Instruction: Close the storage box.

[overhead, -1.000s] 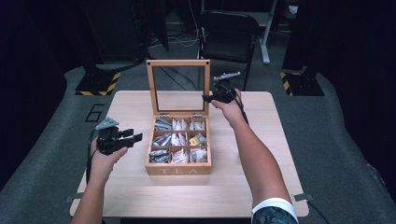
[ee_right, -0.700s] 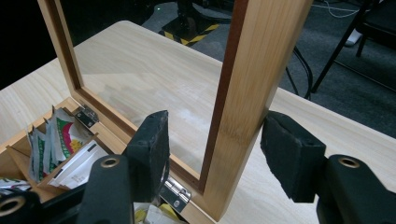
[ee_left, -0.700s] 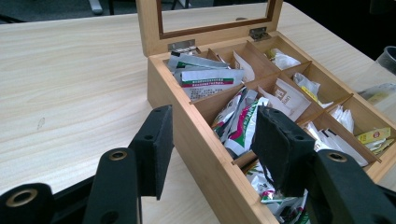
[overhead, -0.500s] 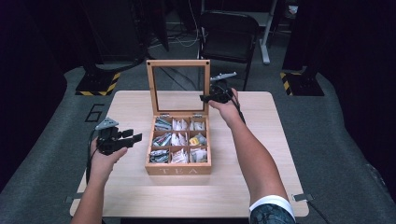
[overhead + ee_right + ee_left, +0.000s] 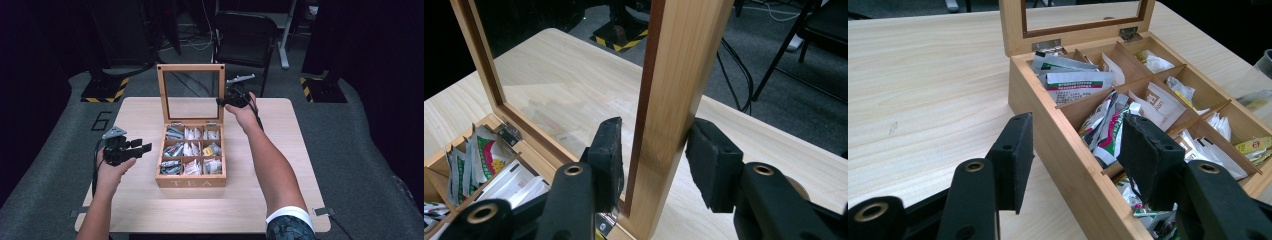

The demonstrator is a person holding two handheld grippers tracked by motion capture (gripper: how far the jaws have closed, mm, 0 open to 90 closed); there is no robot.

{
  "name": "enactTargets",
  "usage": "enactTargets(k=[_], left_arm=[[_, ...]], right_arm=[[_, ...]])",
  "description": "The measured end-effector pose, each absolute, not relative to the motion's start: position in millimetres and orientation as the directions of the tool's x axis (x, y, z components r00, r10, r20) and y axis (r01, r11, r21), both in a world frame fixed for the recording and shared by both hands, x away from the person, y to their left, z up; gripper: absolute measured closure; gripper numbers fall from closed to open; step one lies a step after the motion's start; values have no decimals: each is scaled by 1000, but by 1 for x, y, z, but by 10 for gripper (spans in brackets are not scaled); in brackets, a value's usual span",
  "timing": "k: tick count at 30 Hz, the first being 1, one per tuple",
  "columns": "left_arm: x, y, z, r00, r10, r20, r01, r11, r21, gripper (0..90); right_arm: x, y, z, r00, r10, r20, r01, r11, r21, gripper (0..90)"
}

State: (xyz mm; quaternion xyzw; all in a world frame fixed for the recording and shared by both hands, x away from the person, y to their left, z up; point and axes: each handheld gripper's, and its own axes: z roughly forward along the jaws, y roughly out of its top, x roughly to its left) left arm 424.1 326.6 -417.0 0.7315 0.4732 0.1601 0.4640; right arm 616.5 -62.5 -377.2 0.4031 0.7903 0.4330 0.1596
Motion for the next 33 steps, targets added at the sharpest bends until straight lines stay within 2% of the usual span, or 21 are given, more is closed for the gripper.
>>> enactTargets(k=[5,9,11,20,24,26,28,30,33], left_arm=[[424,328,-416,505,838,-207,549,-126,826,474],[424,329,-417,496,841,-216,553,-114,825,474],[424,329,-417,496,841,-216,553,-115,825,473],[428,325,-419,492,843,-217,561,-117,819,468],[431,324,-419,491,843,-220,564,-115,817,468],[432,324,-419,489,844,-222,566,-113,817,468],[432,324,-418,490,842,-225,565,-111,817,468],[433,324,-419,491,842,-225,565,-111,818,468],[433,324,-420,490,842,-226,566,-109,817,468]], right_arm=[[619,-62,-377,-627,774,85,495,312,811,592],[617,-62,-375,-619,782,79,498,313,809,647],[616,-64,-374,-618,779,107,511,294,808,652],[606,-69,-376,-635,764,109,481,281,830,655],[602,-75,-378,-625,772,117,493,275,825,719],[601,-78,-380,-632,759,156,506,251,825,720],[601,-76,-382,-687,692,221,506,238,829,688],[602,-69,-382,-695,704,144,479,304,823,675],[604,-62,-381,-681,716,151,490,293,821,656]])
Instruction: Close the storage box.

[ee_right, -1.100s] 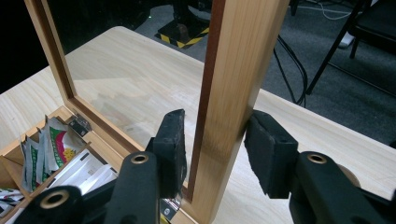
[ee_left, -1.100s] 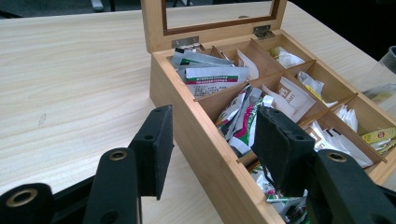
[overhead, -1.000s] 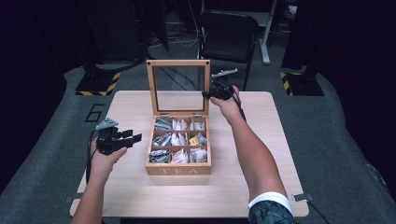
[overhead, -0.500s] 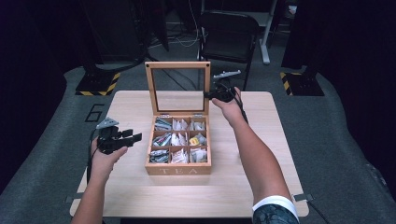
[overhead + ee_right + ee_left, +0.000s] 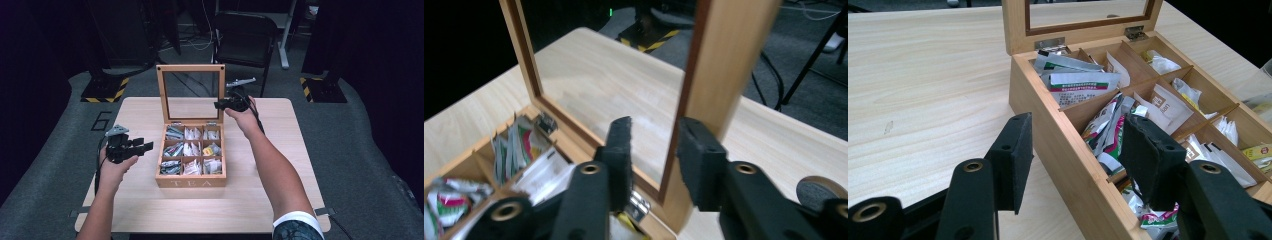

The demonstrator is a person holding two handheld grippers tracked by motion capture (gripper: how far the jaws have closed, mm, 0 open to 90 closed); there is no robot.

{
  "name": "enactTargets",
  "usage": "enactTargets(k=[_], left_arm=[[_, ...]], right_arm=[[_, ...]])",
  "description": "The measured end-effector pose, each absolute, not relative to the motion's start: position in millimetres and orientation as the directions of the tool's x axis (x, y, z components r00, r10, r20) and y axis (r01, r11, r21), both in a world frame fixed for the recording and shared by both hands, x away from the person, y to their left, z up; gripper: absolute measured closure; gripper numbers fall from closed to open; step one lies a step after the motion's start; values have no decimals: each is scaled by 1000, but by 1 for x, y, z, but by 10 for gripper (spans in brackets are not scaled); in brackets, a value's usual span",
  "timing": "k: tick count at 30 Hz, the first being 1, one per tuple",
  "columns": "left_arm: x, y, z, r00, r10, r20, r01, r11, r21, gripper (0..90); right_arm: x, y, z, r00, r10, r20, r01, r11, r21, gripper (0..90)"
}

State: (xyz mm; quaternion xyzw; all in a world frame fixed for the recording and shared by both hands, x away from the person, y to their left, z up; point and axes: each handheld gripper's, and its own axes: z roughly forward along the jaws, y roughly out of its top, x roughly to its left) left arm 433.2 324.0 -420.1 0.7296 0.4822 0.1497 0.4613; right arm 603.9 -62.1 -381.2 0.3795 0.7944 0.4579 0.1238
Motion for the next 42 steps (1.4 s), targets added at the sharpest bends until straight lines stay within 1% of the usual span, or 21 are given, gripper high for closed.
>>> enactTargets(k=[3,4,6,10,19,24,26,27,28,31,34,36,40,41,42], left_arm=[[433,326,-422,487,842,-231,573,-109,812,468],[433,326,-422,485,843,-234,580,-109,808,468],[433,328,-422,488,843,-226,572,-113,812,468],[431,328,-421,486,844,-228,568,-107,816,468],[431,330,-420,482,845,-233,570,-100,816,468],[431,332,-420,482,845,-232,568,-100,817,468],[431,332,-421,480,846,-232,566,-96,819,468],[431,332,-420,482,845,-231,567,-100,817,468],[431,332,-420,481,846,-232,567,-98,818,468],[431,332,-420,481,846,-232,563,-94,821,468],[432,332,-420,479,847,-233,565,-94,819,468],[432,332,-421,480,846,-232,569,-99,816,468],[432,334,-423,475,848,-236,573,-94,814,468],[432,335,-423,473,848,-238,572,-91,815,468],[432,336,-423,474,848,-238,572,-91,815,468]], right_arm=[[604,-57,-380,-664,731,156,512,292,808,644],[604,-56,-380,-658,740,140,510,302,806,665],[605,-57,-379,-653,739,162,520,283,806,656],[606,-61,-379,-638,753,159,534,284,796,660],[605,-63,-375,-622,774,122,515,287,808,665],[604,-65,-373,-616,778,123,517,281,809,669],[604,-68,-371,-605,786,125,518,270,812,659],[605,-69,-371,-598,791,131,522,260,812,624],[606,-71,-372,-591,798,118,512,258,819,613],[609,-73,-374,-576,807,131,518,236,822,549],[614,-72,-379,-591,798,114,500,252,829,498],[618,-70,-380,-610,785,110,495,268,827,499],[622,-62,-377,-632,764,130,487,261,834,508],[622,-59,-376,-630,768,116,483,270,833,513],[622,-58,-375,-632,769,97,469,279,838,540]])
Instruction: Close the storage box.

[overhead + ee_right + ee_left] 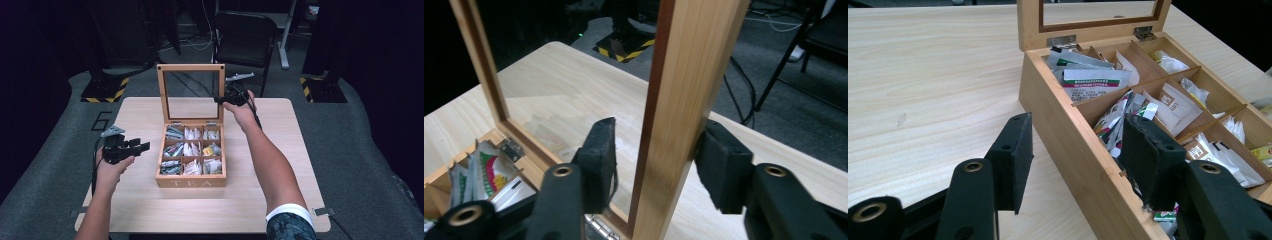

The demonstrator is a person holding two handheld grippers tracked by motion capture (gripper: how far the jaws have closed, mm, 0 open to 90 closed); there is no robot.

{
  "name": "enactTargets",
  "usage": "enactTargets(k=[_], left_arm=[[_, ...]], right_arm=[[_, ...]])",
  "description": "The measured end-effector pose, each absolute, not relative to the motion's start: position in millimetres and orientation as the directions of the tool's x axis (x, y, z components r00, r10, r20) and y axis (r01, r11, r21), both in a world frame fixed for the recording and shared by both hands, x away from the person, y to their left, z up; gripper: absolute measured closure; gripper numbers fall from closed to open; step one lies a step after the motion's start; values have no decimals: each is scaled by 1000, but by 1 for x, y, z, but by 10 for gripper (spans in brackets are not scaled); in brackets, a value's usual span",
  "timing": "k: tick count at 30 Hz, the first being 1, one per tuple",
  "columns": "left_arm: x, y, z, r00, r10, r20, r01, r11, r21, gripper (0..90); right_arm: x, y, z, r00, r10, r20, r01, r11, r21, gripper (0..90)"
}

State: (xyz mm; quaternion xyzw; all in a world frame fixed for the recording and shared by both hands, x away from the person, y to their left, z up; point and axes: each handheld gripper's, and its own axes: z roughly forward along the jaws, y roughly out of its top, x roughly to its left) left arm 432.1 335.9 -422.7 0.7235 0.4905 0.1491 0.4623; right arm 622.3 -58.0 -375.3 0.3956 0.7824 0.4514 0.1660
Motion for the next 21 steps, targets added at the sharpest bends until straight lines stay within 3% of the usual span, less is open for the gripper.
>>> enactTargets(k=[3,21], left_arm=[[432,337,-422,473,848,-240,571,-88,816,468],[448,328,-416,475,852,-222,573,-108,812,468]], right_arm=[[624,-62,-376,-621,774,125,487,256,835,630],[618,-67,-370,-639,755,145,501,266,824,656]])
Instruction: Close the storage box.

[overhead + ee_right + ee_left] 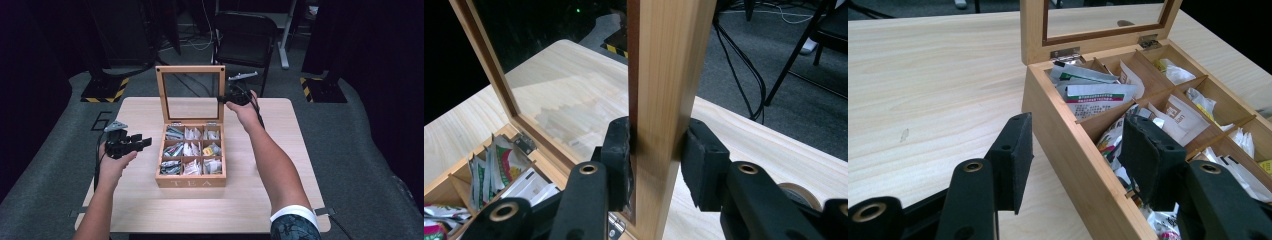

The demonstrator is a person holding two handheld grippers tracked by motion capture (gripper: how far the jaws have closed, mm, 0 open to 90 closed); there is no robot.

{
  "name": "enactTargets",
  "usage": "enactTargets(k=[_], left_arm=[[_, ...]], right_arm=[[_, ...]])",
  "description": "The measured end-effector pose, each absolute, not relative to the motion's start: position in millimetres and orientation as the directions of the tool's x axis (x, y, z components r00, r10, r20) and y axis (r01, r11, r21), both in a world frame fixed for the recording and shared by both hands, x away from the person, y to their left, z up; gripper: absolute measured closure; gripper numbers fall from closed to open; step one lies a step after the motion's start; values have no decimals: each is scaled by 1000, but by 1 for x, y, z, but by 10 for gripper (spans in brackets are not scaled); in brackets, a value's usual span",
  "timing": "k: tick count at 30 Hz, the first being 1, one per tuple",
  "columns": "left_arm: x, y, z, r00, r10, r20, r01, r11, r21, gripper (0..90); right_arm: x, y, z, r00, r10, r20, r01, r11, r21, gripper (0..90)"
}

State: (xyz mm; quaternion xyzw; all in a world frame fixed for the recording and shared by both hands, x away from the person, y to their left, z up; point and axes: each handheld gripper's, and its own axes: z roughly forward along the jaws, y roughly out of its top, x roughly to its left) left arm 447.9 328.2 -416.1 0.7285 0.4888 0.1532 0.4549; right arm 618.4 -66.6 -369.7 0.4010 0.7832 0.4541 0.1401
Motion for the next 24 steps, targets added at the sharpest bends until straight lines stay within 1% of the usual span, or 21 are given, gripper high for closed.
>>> enactTargets(k=[7,11,16,22,24], left_arm=[[464,326,-410,479,849,-221,576,-114,810,468],[473,322,-402,489,849,-199,571,-139,809,468],[484,315,-388,506,840,-195,561,-149,815,466],[495,309,-377,516,837,-182,551,-162,818,465],[498,307,-376,517,834,-190,557,-160,815,464]], right_arm=[[611,-67,-370,-649,751,124,477,274,835,659],[607,-69,-371,-660,742,118,459,274,845,657],[602,-69,-369,-666,739,108,451,283,847,653],[596,-69,-366,-665,737,116,455,277,846,624],[594,-68,-364,-668,736,111,450,281,848,618]])
